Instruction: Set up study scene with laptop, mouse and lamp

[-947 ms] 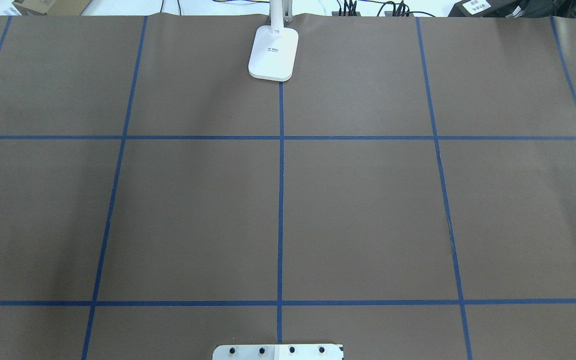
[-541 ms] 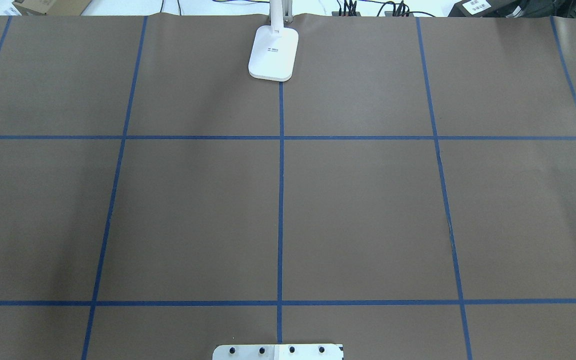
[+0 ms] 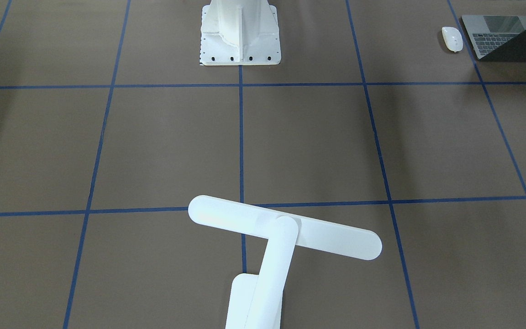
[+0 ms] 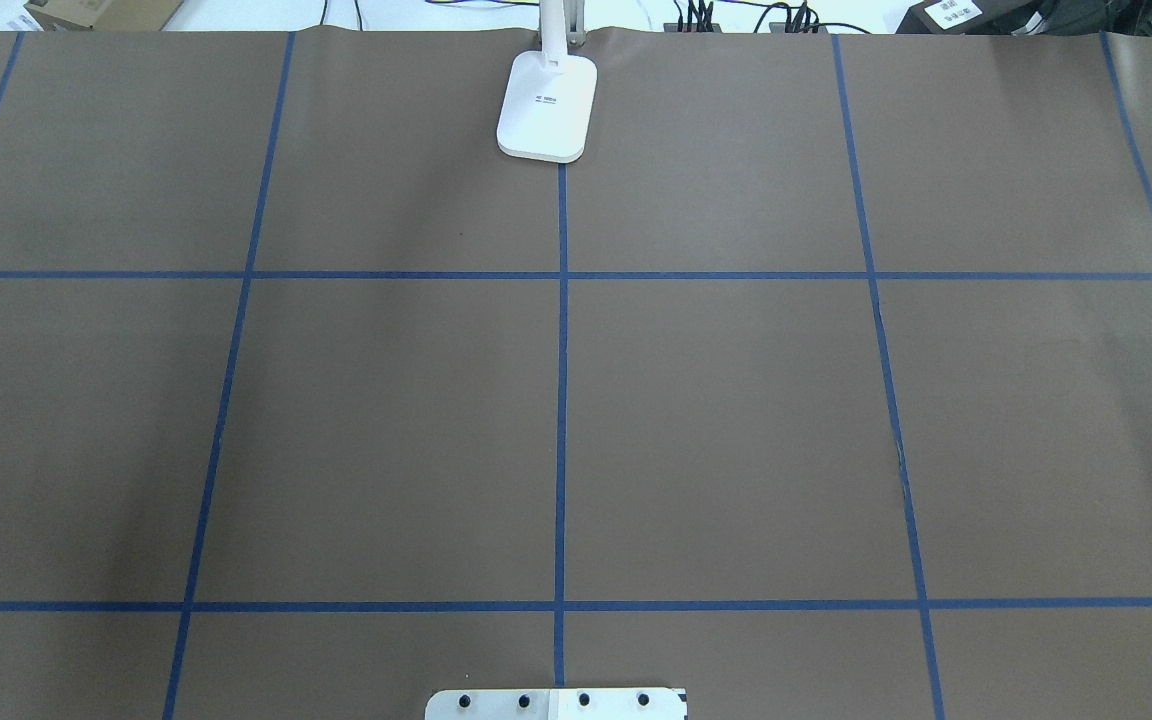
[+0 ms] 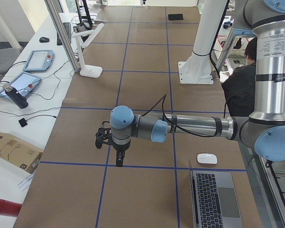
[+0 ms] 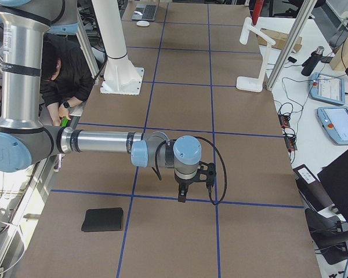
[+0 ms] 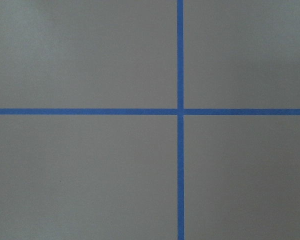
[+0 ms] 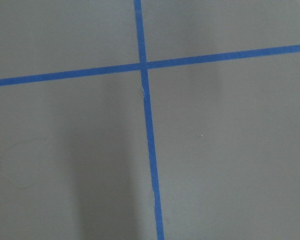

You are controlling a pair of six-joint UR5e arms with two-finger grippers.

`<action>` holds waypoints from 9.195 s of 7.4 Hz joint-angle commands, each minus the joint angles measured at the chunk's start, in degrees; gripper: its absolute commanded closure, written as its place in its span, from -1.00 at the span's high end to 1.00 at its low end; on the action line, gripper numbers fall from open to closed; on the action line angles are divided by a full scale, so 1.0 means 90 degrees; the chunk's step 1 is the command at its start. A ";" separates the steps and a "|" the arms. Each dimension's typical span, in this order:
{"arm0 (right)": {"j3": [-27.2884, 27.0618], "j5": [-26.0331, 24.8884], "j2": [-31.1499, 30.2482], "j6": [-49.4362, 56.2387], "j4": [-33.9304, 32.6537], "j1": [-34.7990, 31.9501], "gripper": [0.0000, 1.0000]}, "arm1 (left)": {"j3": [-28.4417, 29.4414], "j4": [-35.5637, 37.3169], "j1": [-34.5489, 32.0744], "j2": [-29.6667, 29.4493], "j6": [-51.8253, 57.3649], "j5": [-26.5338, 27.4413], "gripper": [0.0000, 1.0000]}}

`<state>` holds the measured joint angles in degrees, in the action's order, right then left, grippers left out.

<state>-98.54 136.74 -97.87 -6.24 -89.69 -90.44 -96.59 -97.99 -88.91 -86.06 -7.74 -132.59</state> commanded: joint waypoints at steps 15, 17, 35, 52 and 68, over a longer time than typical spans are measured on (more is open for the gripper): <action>-0.0271 0.0343 0.0493 -0.0078 0.0053 0.0557 1.00 | -0.0654 0.2734 -0.1870 0.1943 -0.5113 0.0465 1.00; -0.0320 0.0393 0.0562 -0.0088 0.0014 0.0557 1.00 | -0.0586 0.2626 -0.1870 0.2207 -0.5155 0.0485 1.00; -0.0799 0.0316 0.0387 -0.0635 -0.0035 0.0557 1.00 | -0.1826 0.5218 -0.1851 -0.0714 -0.5504 0.0856 -1.00; -0.0935 0.0364 0.0006 -0.0635 -0.0035 0.0567 1.00 | 0.0728 0.5480 0.3706 -0.6774 -1.3095 -0.0190 -1.00; -0.0935 0.0637 0.0034 -0.0635 -0.0025 0.0625 1.00 | 0.2395 0.1766 0.3765 -0.6367 -1.3769 0.0182 1.00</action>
<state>-106.62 142.17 -98.13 -11.95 -90.04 -85.20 -73.03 -82.14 -54.91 -144.39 -131.89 -131.13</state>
